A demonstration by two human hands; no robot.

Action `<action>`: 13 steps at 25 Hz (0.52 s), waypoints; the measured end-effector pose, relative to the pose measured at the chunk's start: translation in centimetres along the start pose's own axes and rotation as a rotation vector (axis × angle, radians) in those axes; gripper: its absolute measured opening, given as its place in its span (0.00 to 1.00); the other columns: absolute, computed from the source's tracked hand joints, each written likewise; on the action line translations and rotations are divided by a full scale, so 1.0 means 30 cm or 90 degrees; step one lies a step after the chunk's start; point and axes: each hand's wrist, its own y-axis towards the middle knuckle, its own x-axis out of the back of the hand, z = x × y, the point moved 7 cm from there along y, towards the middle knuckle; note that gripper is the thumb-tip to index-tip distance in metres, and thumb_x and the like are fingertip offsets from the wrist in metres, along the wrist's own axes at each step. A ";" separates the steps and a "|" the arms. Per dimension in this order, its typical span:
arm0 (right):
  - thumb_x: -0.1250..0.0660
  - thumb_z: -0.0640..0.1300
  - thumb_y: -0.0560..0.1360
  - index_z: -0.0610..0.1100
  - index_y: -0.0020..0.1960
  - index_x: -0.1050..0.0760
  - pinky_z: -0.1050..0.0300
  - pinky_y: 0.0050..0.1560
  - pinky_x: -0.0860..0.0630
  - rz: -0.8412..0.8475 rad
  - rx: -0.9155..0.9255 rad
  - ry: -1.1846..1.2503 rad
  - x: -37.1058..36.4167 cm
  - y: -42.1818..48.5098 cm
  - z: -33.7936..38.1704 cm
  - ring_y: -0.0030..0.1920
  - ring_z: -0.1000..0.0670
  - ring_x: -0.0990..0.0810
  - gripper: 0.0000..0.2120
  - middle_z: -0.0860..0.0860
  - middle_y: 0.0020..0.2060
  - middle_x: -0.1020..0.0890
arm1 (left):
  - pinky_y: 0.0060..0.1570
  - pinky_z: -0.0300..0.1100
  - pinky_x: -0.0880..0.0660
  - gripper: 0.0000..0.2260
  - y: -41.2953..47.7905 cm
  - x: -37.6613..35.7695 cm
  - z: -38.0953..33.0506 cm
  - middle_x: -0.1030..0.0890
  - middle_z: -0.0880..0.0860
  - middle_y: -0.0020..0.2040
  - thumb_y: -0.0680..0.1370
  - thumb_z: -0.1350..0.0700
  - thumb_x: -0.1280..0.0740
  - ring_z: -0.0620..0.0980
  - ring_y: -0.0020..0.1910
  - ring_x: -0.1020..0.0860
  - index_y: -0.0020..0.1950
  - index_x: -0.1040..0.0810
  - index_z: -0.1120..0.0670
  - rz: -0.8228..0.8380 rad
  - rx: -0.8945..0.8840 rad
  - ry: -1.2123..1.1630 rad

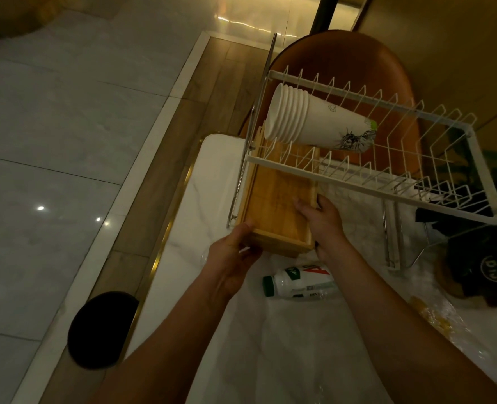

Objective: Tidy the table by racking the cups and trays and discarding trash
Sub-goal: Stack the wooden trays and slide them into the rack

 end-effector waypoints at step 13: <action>0.37 0.55 0.79 0.57 0.68 0.29 0.52 0.56 0.24 0.009 0.093 -0.143 -0.039 0.011 0.035 0.54 0.55 0.22 0.18 0.61 0.53 0.22 | 0.59 0.56 0.22 0.25 -0.003 0.018 -0.024 0.27 0.61 0.62 0.74 0.54 0.26 0.63 0.61 0.25 0.66 0.32 0.56 0.015 0.015 0.001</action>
